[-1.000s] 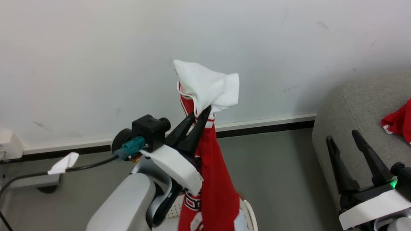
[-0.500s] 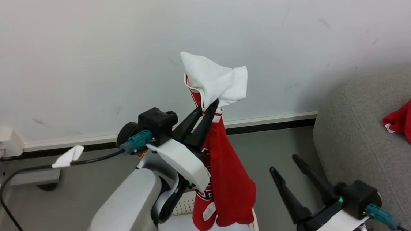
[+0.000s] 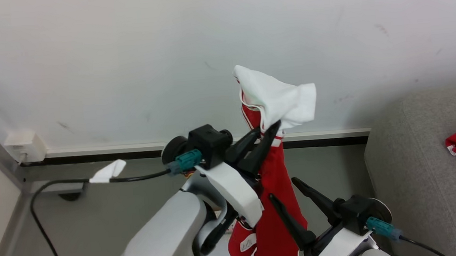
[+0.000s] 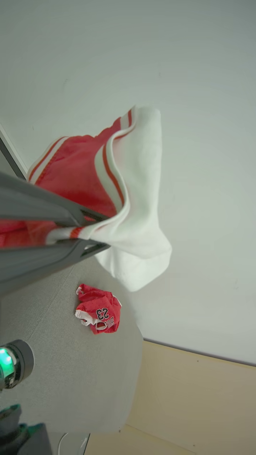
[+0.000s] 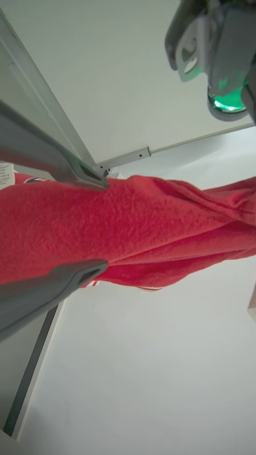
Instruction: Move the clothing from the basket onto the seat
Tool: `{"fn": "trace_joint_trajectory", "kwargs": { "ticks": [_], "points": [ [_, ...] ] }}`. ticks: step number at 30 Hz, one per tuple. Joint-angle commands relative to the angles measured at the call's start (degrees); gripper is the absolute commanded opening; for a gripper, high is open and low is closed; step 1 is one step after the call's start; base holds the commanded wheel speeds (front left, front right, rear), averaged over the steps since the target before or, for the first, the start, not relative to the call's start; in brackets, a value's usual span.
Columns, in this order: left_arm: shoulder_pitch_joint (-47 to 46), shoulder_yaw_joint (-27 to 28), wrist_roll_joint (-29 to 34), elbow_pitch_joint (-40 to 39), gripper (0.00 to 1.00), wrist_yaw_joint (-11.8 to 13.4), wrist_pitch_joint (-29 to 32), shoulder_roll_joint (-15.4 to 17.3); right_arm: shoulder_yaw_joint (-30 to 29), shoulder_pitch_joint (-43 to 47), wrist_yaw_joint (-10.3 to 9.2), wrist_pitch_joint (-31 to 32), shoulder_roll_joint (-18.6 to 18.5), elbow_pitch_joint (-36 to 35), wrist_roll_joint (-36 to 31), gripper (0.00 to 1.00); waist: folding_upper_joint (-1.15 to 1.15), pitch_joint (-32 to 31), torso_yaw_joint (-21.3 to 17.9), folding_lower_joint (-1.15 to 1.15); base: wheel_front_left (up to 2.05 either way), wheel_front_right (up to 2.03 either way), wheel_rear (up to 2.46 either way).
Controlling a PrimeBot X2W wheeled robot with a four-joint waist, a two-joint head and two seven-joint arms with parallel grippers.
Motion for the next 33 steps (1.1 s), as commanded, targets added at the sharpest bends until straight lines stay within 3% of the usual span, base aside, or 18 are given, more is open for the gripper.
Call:
{"fn": "trace_joint_trajectory", "kwargs": {
  "ticks": [1,13,21,22,23,24,25,33],
  "points": [
    [0.2,-0.4,0.8,-0.6,0.00,-0.2,0.3,-0.2,0.1,-1.0,-0.13,0.0,-0.2,0.6,-0.4,1.00,0.00,-0.2,0.8,0.00,0.00,0.00,0.00],
    [2.4,-6.1,1.0,-5.2,0.00,-1.2,2.9,-1.5,-1.1,-5.4,-0.13,0.0,0.3,8.4,0.2,1.00,0.00,-0.7,6.8,0.00,0.00,0.00,0.00],
    [2.6,-6.7,0.2,-6.4,0.00,-0.9,3.4,-1.4,0.8,-5.6,-0.13,0.0,0.4,13.0,3.0,1.00,0.00,-0.9,9.2,0.00,0.00,0.00,0.00],
    [2.6,-6.7,0.1,-6.6,0.00,-0.8,3.4,-1.4,1.1,-5.5,-0.13,0.0,0.4,13.6,3.4,0.96,0.00,-0.9,9.4,0.00,0.00,0.00,0.00],
    [2.6,-6.7,0.0,-6.8,0.00,-0.8,3.5,-1.4,1.3,-5.5,-0.13,0.0,0.4,14.0,3.8,0.55,0.00,-0.9,9.5,0.00,0.00,0.00,0.00],
    [2.6,-6.7,-0.1,-7.0,0.00,-0.7,3.5,-1.3,1.4,-5.6,-0.13,0.0,0.5,14.3,4.1,0.22,0.00,-0.9,9.6,0.00,0.00,0.00,0.00],
    [2.7,-6.6,-0.2,-7.2,0.00,-0.7,3.5,-1.1,1.5,-5.7,-0.13,0.0,0.5,14.5,4.3,0.00,0.00,-0.9,9.6,0.00,0.00,0.00,0.00],
    [3.2,-5.5,-0.6,-6.7,0.00,0.4,3.1,0.0,0.4,-6.4,-0.13,0.0,-0.3,13.3,4.8,0.00,0.00,-0.7,8.5,0.00,0.00,0.00,0.00]
  ]
}}
